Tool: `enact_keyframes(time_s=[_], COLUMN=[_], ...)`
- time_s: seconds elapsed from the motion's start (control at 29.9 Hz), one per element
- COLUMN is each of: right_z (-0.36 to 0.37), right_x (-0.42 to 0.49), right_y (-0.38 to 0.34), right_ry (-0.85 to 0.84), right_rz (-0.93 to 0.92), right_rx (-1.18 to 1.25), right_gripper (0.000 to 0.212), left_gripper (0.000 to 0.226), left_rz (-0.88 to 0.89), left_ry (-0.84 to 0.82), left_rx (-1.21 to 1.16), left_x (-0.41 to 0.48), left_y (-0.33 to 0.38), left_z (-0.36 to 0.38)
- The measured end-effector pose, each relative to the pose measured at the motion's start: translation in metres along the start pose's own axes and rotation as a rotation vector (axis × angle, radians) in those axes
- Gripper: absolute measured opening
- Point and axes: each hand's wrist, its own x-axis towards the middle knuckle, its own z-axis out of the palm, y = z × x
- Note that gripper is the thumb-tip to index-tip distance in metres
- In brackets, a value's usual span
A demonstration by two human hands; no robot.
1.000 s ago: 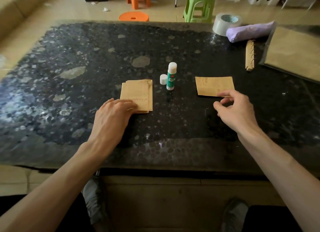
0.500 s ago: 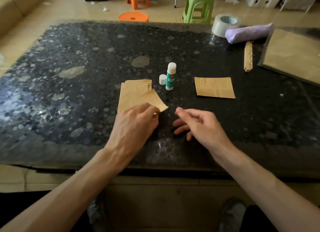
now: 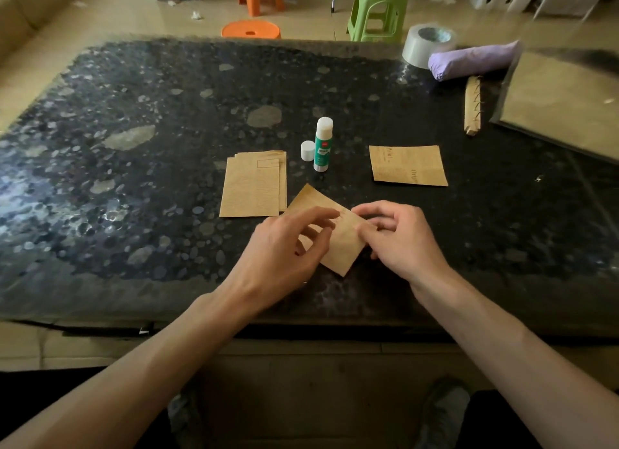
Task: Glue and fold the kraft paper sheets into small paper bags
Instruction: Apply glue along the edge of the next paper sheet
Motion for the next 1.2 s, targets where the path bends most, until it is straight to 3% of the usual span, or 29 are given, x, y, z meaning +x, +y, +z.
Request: enact_keyframes(time_s=[0.07, 0.13, 0.33, 0.6, 0.77, 1.04, 1.2], right_z=[-0.006, -0.012, -0.018, -0.016, -0.009, 0.016, 0.038], right_x=[0.007, 0.012, 0.016, 0.016, 0.03, 0.074, 0.095], right_y=[0.003, 0.005, 0.005, 0.012, 0.009, -0.014, -0.029], right_ry=[0.027, 0.042, 0.026, 0.099, 0.15, 0.247, 0.252], right_rz=[-0.031, -0.06, -0.15, -0.266, -0.333, -0.446, -0.409], right_rx=[-0.075, -0.183, -0.404, -0.528, -0.504, -0.226, -0.121], right_gripper=[0.023, 0.022, 0.024, 0.03, 0.04, 0.051, 0.058], left_gripper=[0.029, 0.033, 0.057, 0.054, 0.054, 0.05, 0.051], left_rz=[0.103, 0.153, 0.157, 0.115, 0.11, 0.112, 0.118], left_ry=[0.037, 0.011, -0.114, -0.131, -0.133, -0.133, -0.134], left_rx=[0.309, 0.456, 0.478, 0.468, 0.474, 0.447, 0.449], left_x=[0.0, 0.0, -0.003, -0.006, -0.006, -0.003, -0.003], left_y=[-0.011, -0.023, -0.029, -0.034, -0.035, -0.034, -0.036], left_z=[-0.003, -0.004, 0.0, -0.006, -0.007, -0.006, -0.007])
